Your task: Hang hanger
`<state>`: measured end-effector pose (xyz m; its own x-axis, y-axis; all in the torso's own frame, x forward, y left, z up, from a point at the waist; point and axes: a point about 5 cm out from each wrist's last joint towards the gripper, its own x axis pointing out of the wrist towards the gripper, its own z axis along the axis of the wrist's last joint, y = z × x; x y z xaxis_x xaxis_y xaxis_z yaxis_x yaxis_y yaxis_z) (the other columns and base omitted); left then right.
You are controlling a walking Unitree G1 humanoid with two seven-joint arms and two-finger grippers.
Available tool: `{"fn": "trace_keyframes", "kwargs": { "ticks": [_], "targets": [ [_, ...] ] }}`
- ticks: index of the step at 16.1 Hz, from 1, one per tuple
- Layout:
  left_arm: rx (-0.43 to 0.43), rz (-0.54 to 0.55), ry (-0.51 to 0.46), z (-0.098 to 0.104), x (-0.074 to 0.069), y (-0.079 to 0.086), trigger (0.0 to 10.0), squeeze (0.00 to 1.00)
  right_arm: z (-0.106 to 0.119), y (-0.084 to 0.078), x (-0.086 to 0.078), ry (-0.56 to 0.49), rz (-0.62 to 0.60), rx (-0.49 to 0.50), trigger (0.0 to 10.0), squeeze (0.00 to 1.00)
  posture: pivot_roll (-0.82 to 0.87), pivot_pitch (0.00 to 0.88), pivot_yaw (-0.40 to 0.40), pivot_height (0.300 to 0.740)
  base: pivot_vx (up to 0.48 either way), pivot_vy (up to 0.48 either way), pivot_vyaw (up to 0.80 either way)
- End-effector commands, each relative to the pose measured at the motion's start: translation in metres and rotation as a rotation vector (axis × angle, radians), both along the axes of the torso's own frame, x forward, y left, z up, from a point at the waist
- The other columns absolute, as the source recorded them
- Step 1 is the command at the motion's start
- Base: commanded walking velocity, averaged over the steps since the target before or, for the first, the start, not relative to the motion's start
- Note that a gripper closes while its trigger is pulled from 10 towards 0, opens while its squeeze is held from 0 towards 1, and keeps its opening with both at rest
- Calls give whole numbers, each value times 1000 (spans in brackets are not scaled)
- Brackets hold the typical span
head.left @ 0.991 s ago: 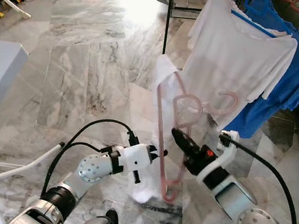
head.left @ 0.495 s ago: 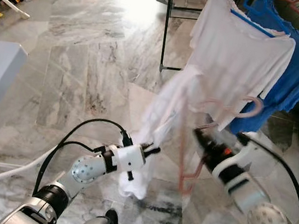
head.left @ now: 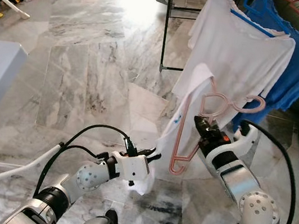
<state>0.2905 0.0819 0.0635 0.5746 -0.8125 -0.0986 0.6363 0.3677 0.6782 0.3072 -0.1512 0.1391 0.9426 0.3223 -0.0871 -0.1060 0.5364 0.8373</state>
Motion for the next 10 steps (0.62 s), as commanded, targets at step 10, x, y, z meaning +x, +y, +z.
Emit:
{"fn": "trace_keyframes", "kwargs": {
  "ticks": [10],
  "targets": [
    [86,-14,-193,9,4,12,10000,0,-46,-16,-40,251,214,-103,10000,0,-88,227,57,740,0,0,0]
  ]
}}
